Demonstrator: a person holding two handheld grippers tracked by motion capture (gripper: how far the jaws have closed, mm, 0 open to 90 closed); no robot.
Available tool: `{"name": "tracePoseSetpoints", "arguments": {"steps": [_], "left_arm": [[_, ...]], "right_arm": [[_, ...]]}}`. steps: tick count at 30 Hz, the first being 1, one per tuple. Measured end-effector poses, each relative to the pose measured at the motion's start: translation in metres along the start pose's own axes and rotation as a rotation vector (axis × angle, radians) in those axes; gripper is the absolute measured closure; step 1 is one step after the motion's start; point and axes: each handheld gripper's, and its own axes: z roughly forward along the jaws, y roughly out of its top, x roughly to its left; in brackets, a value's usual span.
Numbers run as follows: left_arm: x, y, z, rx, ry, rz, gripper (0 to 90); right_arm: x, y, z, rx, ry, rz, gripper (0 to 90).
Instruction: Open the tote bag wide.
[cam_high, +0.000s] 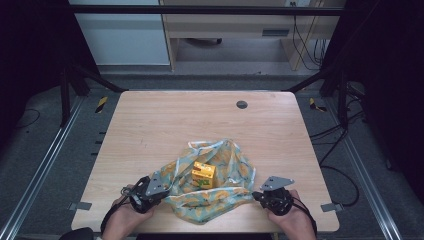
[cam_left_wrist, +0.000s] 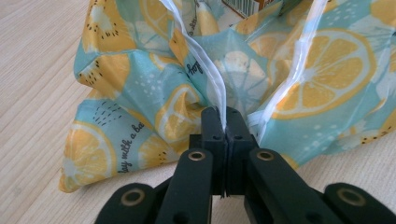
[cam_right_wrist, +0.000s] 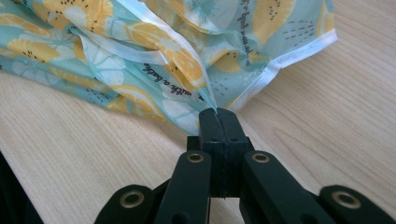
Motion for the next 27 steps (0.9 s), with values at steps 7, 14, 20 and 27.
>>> {"name": "tracePoseSetpoints", "arguments": {"steps": [7, 14, 20, 27], "left_arm": [[0.001, 0.001, -0.009, -0.064, 0.024, -0.028, 77.6], [-0.001, 0.005, -0.017, -0.135, 0.027, -0.060, 55.2], [-0.002, 0.010, -0.028, -0.229, 0.044, -0.098, 31.7], [0.000, 0.008, -0.039, -0.320, 0.071, -0.160, 19.4]], "right_arm": [[0.003, -0.003, -0.004, -0.041, 0.023, -0.008, 84.0], [0.001, -0.005, -0.016, -0.106, -0.014, 0.019, 59.3], [-0.001, -0.006, -0.024, -0.158, -0.072, 0.020, 32.8], [0.000, -0.003, -0.034, -0.215, -0.095, 0.045, 19.2]]}}
